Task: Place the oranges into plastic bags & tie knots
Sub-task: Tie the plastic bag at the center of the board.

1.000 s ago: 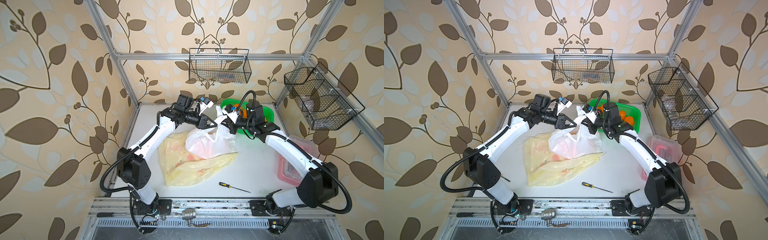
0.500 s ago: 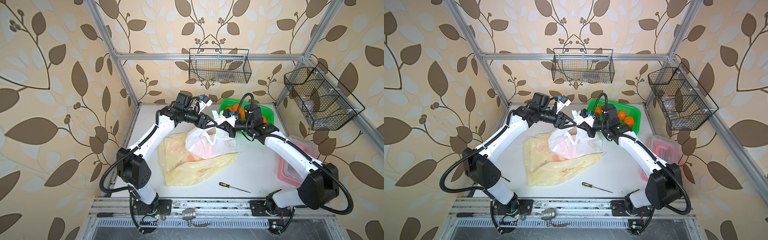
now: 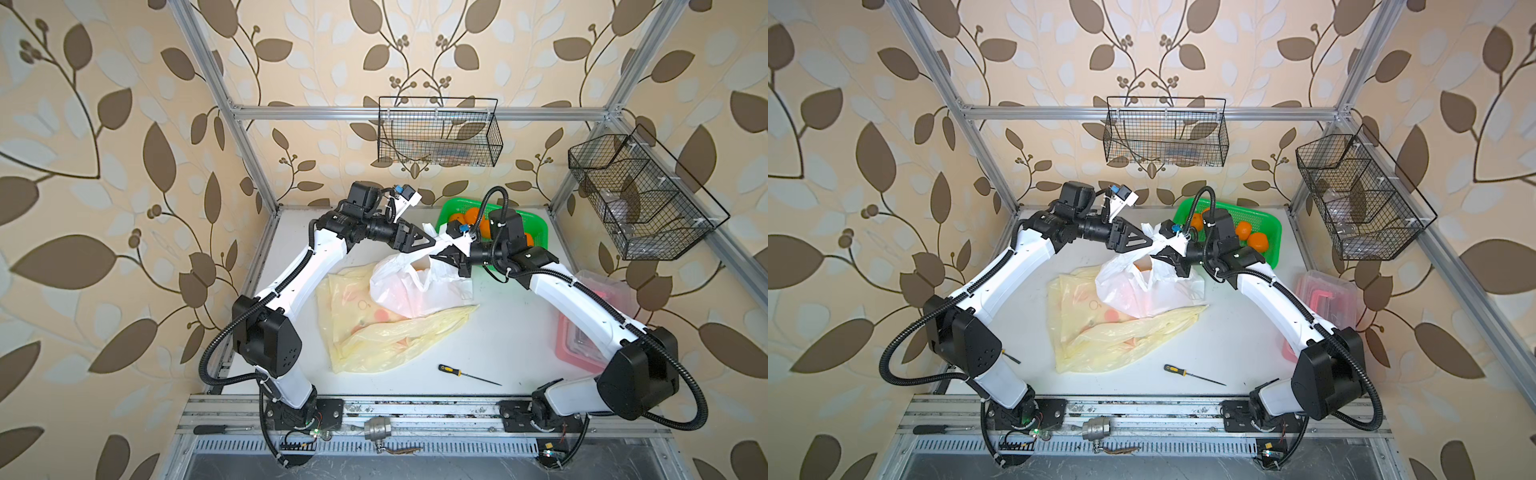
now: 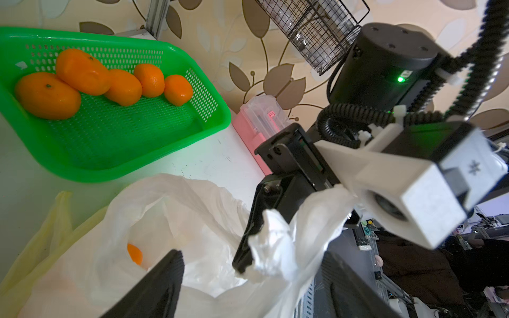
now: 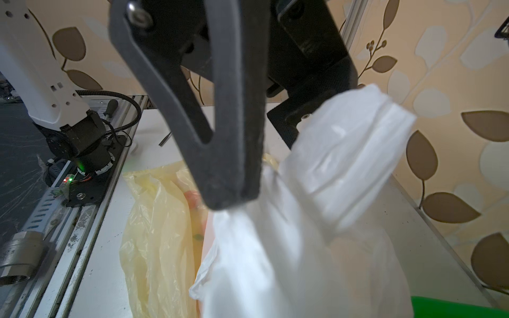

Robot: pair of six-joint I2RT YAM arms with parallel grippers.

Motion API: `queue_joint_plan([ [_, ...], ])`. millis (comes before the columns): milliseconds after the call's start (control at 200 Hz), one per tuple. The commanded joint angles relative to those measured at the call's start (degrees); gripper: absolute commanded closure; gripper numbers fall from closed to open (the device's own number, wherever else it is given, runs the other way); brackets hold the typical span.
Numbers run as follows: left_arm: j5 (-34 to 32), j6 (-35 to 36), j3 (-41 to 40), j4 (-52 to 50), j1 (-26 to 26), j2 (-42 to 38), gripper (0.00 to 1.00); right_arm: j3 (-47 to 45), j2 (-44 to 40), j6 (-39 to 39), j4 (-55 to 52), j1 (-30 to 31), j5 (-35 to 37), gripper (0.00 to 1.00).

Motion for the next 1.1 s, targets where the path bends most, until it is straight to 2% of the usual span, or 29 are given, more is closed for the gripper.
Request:
queue_joint_plan([
  [0,4.21,-1.83,0.84,4.50,0.02,0.39,0.25,0.24,-0.07,-1.90,-1.14,0.63,-2.80,1.00],
  [95,5.64,-2.65,0.81,5.53,-0.23,0.86,0.29,0.74,0.27,-1.66,-1.22,0.72,-2.74,1.00],
  [210,7.03,-2.50,0.21,5.64,-0.55,0.89,0.29,1.07,0.71,-0.18,-0.22,0.63,-2.22,1.00],
  [330,5.72,-1.62,-1.21,5.24,-0.44,-0.18,0.28,0.84,0.84,1.22,0.75,0.28,-1.86,1.00],
  [560,4.95,0.68,-2.34,4.24,0.02,-1.93,0.14,0.82,0.97,1.66,0.53,0.02,-1.58,1.00],
  [810,3.61,6.53,-5.79,5.90,-0.25,-5.00,0.10,1.02,1.41,1.88,0.40,0.13,-1.40,1.00],
  [945,1.47,4.05,-6.72,10.90,0.10,-5.14,0.01,1.05,1.49,1.94,0.36,0.13,-1.30,1.00],
  [1035,5.09,3.27,-6.27,12.69,0.71,-4.46,0.01,1.16,1.46,2.00,0.27,0.17,-1.13,1.00],
  [1095,4.40,3.98,-5.71,12.17,1.06,-4.40,0.01,1.28,1.46,2.15,0.28,0.19,-0.99,1.00],
])
